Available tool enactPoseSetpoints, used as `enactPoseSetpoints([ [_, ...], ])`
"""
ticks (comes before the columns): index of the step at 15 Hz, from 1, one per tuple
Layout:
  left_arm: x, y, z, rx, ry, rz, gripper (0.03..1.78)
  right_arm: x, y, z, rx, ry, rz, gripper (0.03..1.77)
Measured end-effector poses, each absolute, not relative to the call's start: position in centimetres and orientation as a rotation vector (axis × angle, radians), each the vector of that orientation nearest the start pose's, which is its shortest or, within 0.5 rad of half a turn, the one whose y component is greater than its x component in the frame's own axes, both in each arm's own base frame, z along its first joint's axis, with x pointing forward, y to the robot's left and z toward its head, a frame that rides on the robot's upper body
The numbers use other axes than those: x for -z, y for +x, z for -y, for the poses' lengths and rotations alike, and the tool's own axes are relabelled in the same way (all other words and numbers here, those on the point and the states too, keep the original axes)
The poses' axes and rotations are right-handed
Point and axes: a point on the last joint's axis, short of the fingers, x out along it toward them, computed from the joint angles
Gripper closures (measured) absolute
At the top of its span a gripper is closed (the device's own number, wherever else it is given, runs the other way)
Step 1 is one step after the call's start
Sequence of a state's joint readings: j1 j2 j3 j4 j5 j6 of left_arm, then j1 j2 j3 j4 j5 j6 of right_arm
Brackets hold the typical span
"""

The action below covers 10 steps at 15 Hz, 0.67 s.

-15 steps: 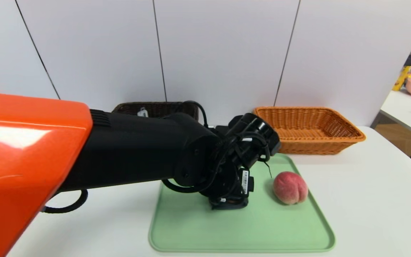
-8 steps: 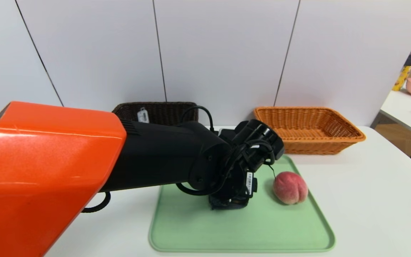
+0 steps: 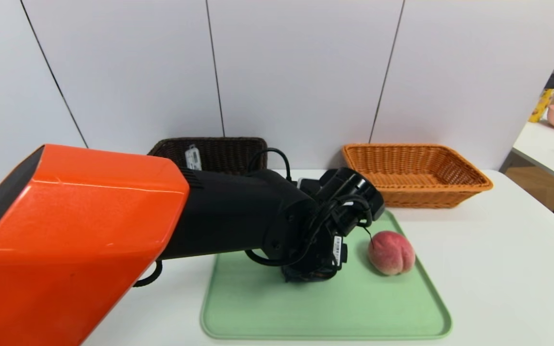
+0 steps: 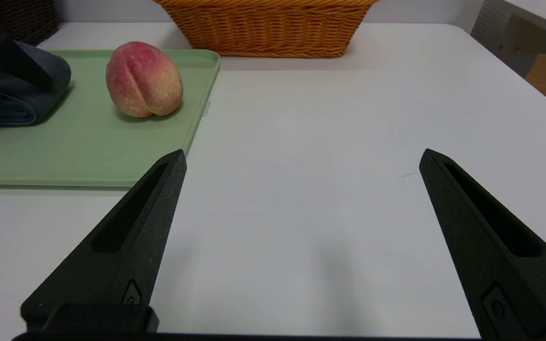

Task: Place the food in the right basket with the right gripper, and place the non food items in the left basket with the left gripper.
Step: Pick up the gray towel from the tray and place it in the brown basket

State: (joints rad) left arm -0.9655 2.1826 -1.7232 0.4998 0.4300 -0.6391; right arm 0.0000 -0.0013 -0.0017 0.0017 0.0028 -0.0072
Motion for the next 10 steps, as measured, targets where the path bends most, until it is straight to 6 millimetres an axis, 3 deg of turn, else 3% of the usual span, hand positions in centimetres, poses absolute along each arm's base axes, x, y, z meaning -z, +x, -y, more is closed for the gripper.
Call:
enactPoseSetpoints([
  [8, -14.71, 24.82, 34.17, 0.223, 0.035, -0.857, 0.12, -7.56, -2.30, -0.01, -0.002, -0.007, 0.001, 0.10],
  [9, -14.66, 24.80, 34.15, 0.222, 0.036, -0.860, 0.18, -7.57, -2.30, -0.01, -0.002, -0.007, 0.001, 0.10],
  [10, -14.61, 24.81, 34.16, 0.221, 0.036, -0.861, 0.36, -7.57, -2.30, -0.01, -0.003, -0.007, 0.001, 0.10],
])
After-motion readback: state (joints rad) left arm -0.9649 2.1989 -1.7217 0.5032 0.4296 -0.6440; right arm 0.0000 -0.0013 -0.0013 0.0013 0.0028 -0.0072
